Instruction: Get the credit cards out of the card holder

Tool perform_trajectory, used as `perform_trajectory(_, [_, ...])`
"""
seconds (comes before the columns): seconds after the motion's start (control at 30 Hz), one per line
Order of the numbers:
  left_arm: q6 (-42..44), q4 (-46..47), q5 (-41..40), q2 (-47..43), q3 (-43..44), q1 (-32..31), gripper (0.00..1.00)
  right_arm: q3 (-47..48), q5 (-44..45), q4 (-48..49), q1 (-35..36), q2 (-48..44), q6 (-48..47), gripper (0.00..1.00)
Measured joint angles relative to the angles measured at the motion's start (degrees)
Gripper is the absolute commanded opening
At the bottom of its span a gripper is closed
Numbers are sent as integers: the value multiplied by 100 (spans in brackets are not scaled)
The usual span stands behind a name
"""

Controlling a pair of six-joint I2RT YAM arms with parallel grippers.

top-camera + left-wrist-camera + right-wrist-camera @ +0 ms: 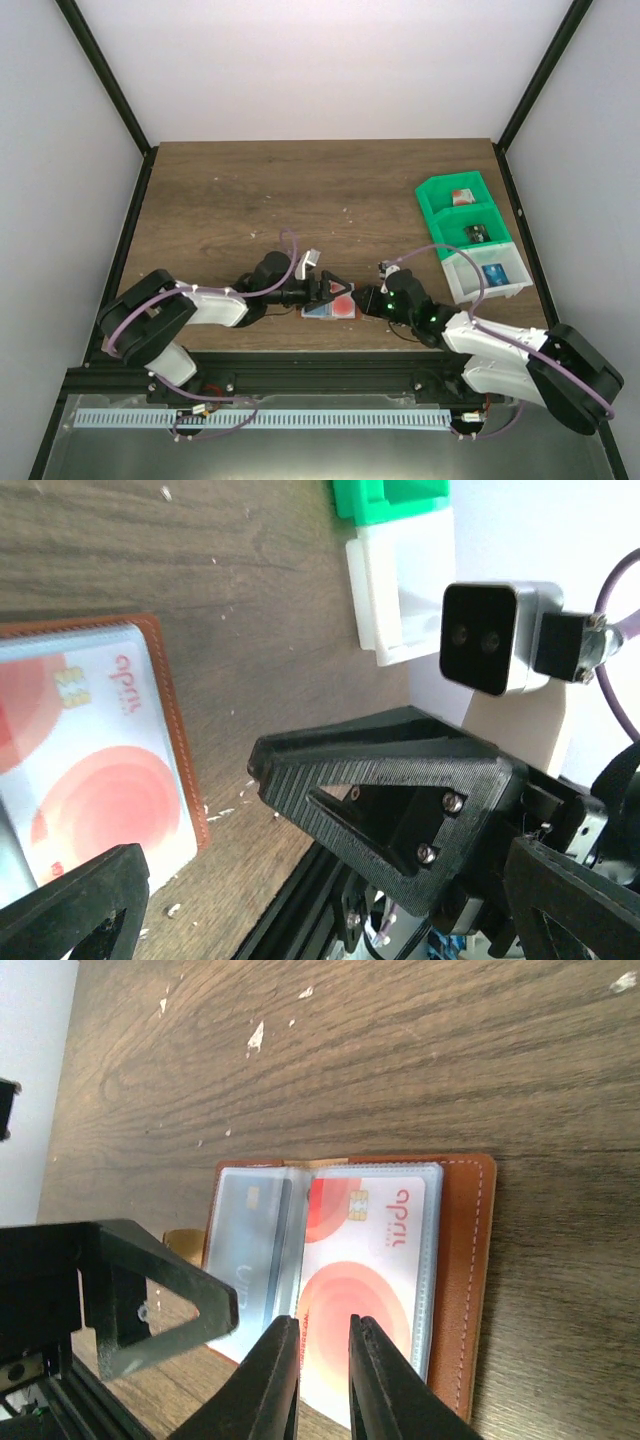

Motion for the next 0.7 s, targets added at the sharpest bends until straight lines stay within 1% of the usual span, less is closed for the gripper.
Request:
perform_trajectory(0.17, [157,-251,-61,-374,-199,326,99,11,-247,151,2,289,-87,17])
perform_trajectory(0.27, [214,-310,-96,-459,-358,490,93,76,-433,205,2,669,-142,16])
perform_trajectory(0.3, [225,-334,-103,-457,-376,503,89,111,-485,225,2,796,-151,16])
perform_trajectory(0.37, [254,-354,-105,-455,-411,507,76,175,-518,282,2,1003,-162,16])
perform_trajectory(0.43, [280,-306,-101,-424,-424,507,65,199,-531,372,2,1163,-162,16])
perform_trajectory(0.47, [289,-271,-103,-389,-426,507,55,199,-529,398,2,1228,-162,15])
perform_trajectory(0.53, [330,-232,-103,-284,-428,507,44,199,-527,450,2,1377,-160,15])
perform_trajectory(0.6, [369,-221,-105,-164,-433,507,39,223,-535,592,2,1502,-155,15])
perform_trajectory(0.7, [409,-195,-107,0,-433,507,40,229,-553,785,4,1626,-136,15])
